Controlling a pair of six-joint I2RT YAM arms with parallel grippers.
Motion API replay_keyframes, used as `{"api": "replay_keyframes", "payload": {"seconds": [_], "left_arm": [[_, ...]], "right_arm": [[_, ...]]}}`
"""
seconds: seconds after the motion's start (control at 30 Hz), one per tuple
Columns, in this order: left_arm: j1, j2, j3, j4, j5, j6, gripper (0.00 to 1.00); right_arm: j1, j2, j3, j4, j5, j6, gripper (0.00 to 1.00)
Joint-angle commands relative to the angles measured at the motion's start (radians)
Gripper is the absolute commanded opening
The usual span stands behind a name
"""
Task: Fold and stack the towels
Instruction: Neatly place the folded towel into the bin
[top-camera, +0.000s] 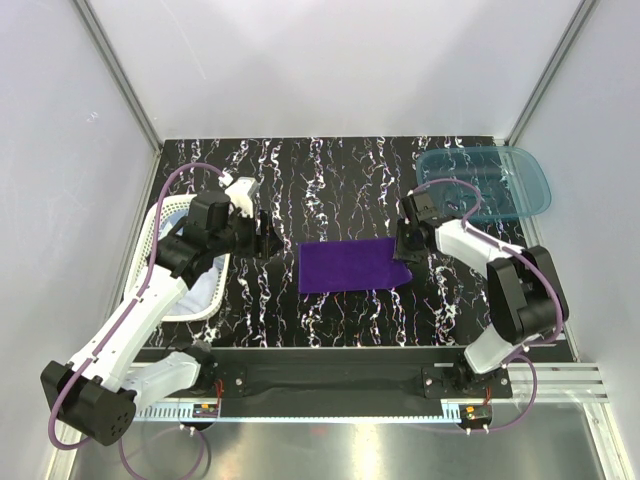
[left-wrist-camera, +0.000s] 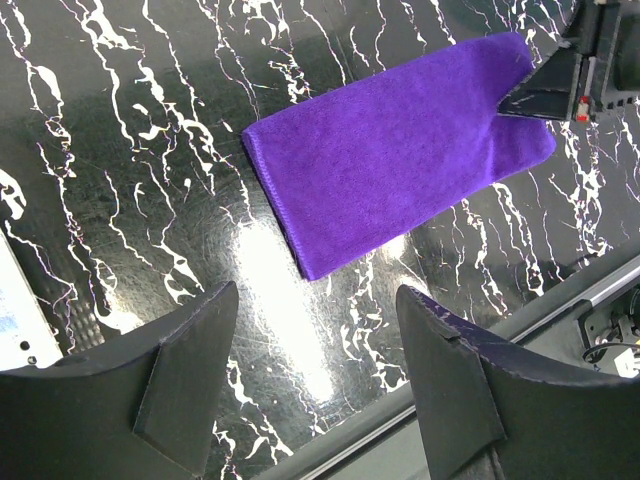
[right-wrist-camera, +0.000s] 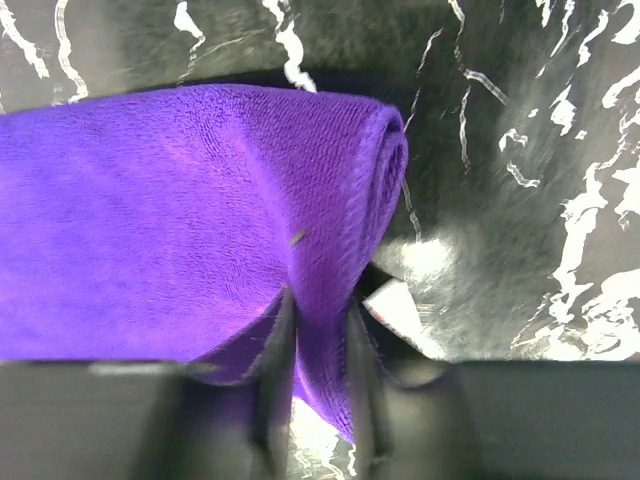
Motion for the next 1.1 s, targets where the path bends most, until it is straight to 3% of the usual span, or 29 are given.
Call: {"api": "replay_keyframes", "payload": {"seconds": [0.0, 0.03, 0.13, 0.2, 0.27, 0.37, 0.47, 0.57, 0.83, 0.87, 0.97, 1.07], "left_arm": [[0.005, -0.002, 0.009, 0.027, -0.023, 0.014, 0.70], [0.003, 0.000, 0.009, 0.028, -0.023, 0.013, 0.70], [0.005, 0.000, 0.009, 0.024, -0.024, 0.014, 0.70], [0.005, 0.000, 0.008, 0.024, -0.021, 0.016, 0.70], [0.005, -0.003, 0.009, 0.024, -0.014, 0.016, 0.70], [0.003, -0.011, 0.005, 0.028, -0.011, 0.014, 0.70], [0.003, -0.015, 0.005, 0.035, -0.009, 0.014, 0.70], [0.005, -0.009, 0.003, 0.031, -0.003, 0.013, 0.70], [0.003, -0.028, 0.005, 0.033, -0.015, 0.016, 0.70], [0.005, -0.028, 0.005, 0.031, -0.015, 0.016, 0.70], [0.005, -0.023, 0.006, 0.030, -0.023, 0.017, 0.70], [0.003, -0.020, 0.005, 0.030, -0.033, 0.014, 0.70]], "right_arm": [[0.005, 0.035, 0.054, -0.057, 0.054, -0.016, 0.39], [0.005, 0.036, 0.052, -0.051, 0.051, -0.028, 0.49], [-0.007, 0.026, 0.035, -0.041, 0.039, -0.053, 0.61], [-0.052, 0.016, 0.005, -0.025, -0.051, -0.063, 0.75], [-0.093, 0.013, -0.018, 0.001, -0.097, -0.070, 0.80], [-0.107, 0.041, -0.011, 0.004, -0.148, -0.093, 0.80], [-0.127, 0.068, -0.008, 0.019, -0.193, -0.102, 0.76], [-0.133, 0.072, -0.024, 0.038, -0.223, -0.108, 0.62], [-0.133, 0.104, -0.028, 0.053, -0.263, -0.102, 0.41], [-0.131, 0.111, -0.017, 0.048, -0.263, -0.100, 0.29], [-0.131, 0.104, 0.007, 0.039, -0.280, -0.108, 0.10], [-0.131, 0.095, 0.059, 0.010, -0.279, -0.128, 0.01]]}}
